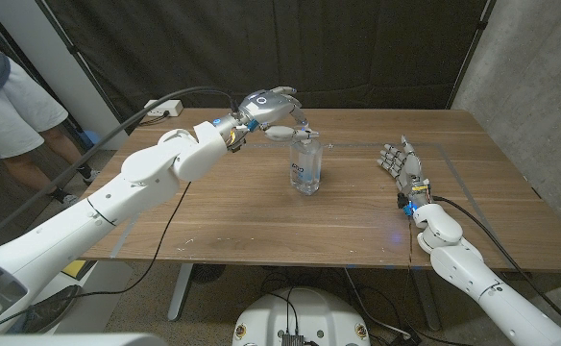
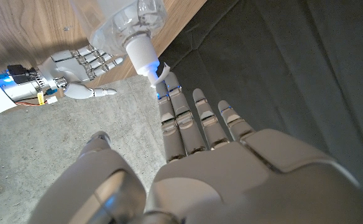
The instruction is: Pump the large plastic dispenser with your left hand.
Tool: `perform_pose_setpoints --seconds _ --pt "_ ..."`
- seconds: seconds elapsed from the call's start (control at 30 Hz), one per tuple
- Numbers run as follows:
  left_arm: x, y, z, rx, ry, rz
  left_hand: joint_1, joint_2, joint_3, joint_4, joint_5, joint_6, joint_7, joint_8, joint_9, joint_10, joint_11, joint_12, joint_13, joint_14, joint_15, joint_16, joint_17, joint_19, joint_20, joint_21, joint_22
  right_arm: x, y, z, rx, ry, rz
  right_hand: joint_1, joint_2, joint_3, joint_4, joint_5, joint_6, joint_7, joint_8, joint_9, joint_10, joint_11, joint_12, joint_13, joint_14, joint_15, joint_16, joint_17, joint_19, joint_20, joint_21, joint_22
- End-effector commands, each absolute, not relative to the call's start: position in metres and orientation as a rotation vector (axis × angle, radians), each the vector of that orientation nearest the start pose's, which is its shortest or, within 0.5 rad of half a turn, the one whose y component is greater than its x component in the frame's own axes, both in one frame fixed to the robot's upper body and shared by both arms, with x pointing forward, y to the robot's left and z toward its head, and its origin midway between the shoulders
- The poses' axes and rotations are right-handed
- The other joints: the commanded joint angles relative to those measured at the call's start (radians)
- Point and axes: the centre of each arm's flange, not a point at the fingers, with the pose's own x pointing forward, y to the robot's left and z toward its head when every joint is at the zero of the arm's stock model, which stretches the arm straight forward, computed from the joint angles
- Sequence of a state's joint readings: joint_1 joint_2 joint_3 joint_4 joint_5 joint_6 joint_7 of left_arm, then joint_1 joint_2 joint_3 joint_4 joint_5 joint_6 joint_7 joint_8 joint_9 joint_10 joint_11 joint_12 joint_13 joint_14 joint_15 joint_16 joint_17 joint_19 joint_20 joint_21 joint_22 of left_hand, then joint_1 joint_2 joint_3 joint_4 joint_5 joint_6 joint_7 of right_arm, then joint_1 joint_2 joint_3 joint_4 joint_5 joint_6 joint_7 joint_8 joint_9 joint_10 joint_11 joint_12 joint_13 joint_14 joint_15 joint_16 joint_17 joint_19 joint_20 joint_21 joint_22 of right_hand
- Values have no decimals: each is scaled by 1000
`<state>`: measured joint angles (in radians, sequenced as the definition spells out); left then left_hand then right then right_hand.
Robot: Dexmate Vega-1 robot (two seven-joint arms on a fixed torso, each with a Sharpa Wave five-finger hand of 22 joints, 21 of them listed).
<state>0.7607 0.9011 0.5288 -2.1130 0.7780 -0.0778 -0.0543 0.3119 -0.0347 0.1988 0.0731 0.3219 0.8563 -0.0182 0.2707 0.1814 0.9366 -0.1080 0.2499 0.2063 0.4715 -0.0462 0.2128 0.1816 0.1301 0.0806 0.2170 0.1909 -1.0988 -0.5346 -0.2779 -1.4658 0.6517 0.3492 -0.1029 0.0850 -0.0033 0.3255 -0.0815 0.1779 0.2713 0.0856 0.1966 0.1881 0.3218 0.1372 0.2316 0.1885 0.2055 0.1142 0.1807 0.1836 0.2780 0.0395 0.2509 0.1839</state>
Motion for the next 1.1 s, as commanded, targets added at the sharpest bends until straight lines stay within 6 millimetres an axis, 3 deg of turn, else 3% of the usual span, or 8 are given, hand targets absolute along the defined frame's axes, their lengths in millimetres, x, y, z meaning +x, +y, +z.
perform_pose_setpoints --seconds 0.03,1.1 --pt "473 136 100 1703 -1204 -49 7 -3 -4 -1 6 5 -3 4 4 7 -1 -6 3 3 -16 -3 2 2 1 1 2 601 -315 -97 118 -580 78 0 11 -1 0 3 4 -8 2 4 9 -6 -5 2 6 6 4 2 3 8 -4 2" --pt "466 141 121 1641 -1266 -10 13 0 -10 2 5 -28 -23 -23 5 -37 -11 -33 10 -11 -15 -10 3 -14 7 -4 2 605 -312 -96 121 -583 81 3 16 0 -2 4 4 -10 2 5 14 -7 -4 2 19 7 8 2 17 3 -4 2"
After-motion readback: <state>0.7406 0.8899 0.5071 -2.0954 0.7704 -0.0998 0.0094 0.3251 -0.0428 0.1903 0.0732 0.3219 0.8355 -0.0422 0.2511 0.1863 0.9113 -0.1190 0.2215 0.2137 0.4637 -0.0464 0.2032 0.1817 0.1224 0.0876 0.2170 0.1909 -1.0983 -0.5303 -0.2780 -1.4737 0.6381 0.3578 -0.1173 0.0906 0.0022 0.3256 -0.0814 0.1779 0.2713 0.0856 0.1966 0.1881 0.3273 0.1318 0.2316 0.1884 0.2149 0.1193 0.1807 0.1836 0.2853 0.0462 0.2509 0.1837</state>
